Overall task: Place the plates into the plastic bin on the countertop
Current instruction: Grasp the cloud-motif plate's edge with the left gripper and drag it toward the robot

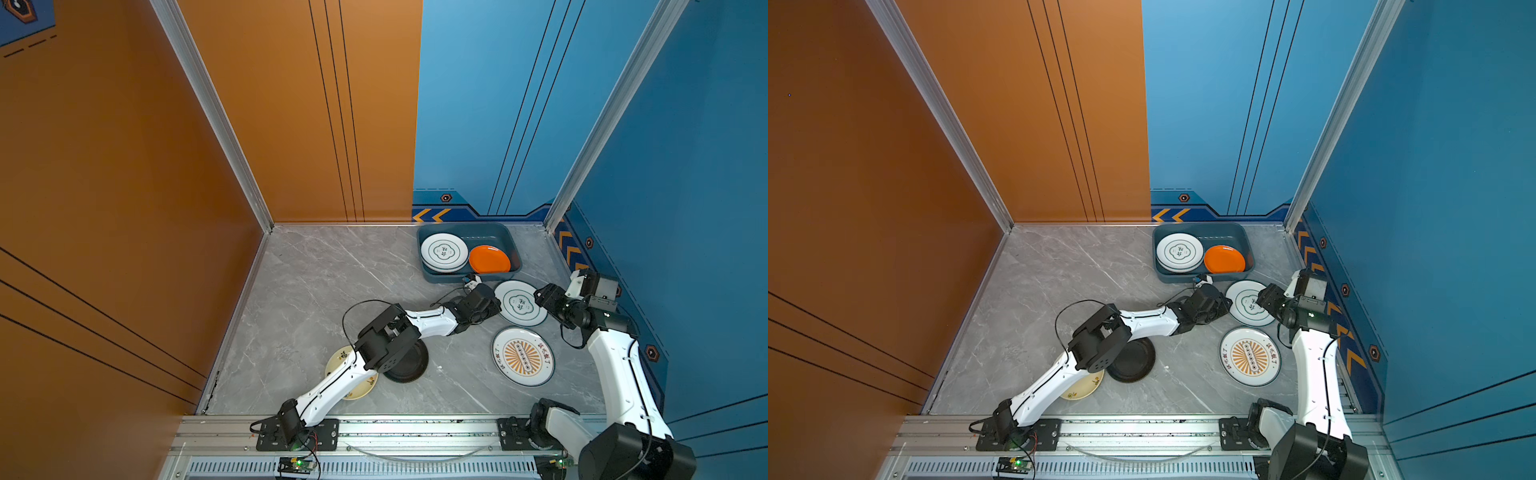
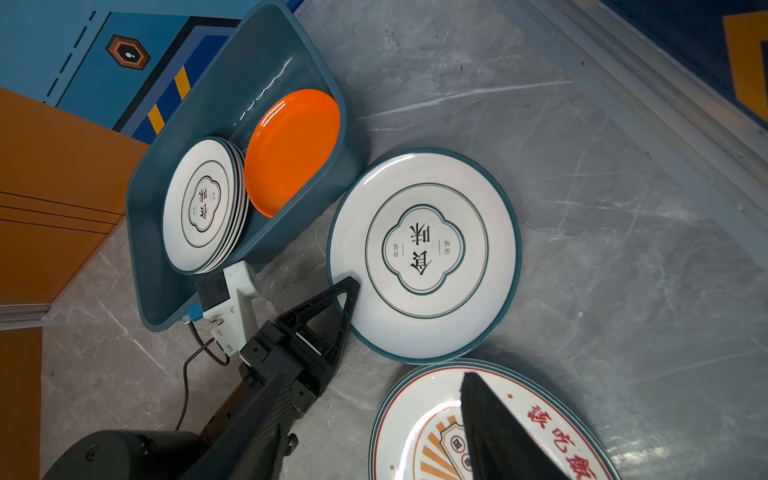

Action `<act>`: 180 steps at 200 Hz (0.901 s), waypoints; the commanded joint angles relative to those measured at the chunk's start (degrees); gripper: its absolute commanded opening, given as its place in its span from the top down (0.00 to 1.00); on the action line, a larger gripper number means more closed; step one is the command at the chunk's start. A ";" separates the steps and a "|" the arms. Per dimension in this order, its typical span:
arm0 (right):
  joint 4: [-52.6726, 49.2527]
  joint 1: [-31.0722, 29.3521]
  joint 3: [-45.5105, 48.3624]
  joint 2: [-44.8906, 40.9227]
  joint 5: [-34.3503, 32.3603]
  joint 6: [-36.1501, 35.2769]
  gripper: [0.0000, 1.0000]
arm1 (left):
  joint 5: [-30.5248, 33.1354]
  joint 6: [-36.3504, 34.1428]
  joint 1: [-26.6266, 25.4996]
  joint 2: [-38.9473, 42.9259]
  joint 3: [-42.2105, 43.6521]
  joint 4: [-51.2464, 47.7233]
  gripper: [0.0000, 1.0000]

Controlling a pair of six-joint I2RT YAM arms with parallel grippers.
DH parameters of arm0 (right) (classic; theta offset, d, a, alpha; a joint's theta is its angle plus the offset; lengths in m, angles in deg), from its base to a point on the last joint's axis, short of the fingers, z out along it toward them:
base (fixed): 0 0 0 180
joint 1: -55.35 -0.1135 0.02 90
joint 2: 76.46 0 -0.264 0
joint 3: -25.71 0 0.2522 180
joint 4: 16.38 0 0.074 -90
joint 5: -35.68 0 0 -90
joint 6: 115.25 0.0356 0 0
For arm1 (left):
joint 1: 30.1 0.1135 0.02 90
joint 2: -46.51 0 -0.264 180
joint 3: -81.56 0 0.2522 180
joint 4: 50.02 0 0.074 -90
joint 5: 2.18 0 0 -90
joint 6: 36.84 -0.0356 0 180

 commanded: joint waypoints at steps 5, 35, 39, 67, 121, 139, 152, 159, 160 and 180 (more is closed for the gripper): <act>0.66 0.33 0.72 -0.22 0.60 -0.16 0.33 | 0.28 -0.19 0.59 -4.72 3.19 -7.48 0.91; 0.66 0.35 0.74 -0.37 0.78 -0.15 0.33 | -0.07 0.17 0.74 -4.67 3.48 -5.93 0.95; 0.66 0.35 0.87 -0.39 0.81 -0.15 0.33 | -0.07 0.20 0.75 -4.67 3.43 -5.70 0.95; 0.58 0.30 0.90 -0.49 0.82 -0.23 0.33 | -0.42 0.28 1.20 -3.94 3.76 -4.49 0.98; 0.48 0.04 0.88 -0.56 0.95 -0.24 0.33 | 0.42 -0.80 2.89 1.68 12.82 -0.31 1.00; 0.44 -0.17 0.83 -0.47 0.97 -0.15 0.33 | 0.88 -1.59 3.54 3.80 16.64 0.73 1.00; 0.31 -0.29 0.70 -0.54 0.82 -0.15 0.33 | 0.89 -1.73 4.01 5.17 19.66 2.22 1.00; 0.22 -0.46 0.53 -0.55 0.78 -0.15 0.33 | 0.94 -1.92 4.33 6.00 21.28 3.09 1.00; 0.22 -0.46 0.54 -0.60 0.75 -0.19 0.33 | 0.96 -1.91 4.41 6.11 21.61 3.15 1.00; -0.44 -0.68 0.20 -0.83 0.34 -0.50 0.33 | 1.24 -2.69 5.41 8.80 27.19 5.26 1.00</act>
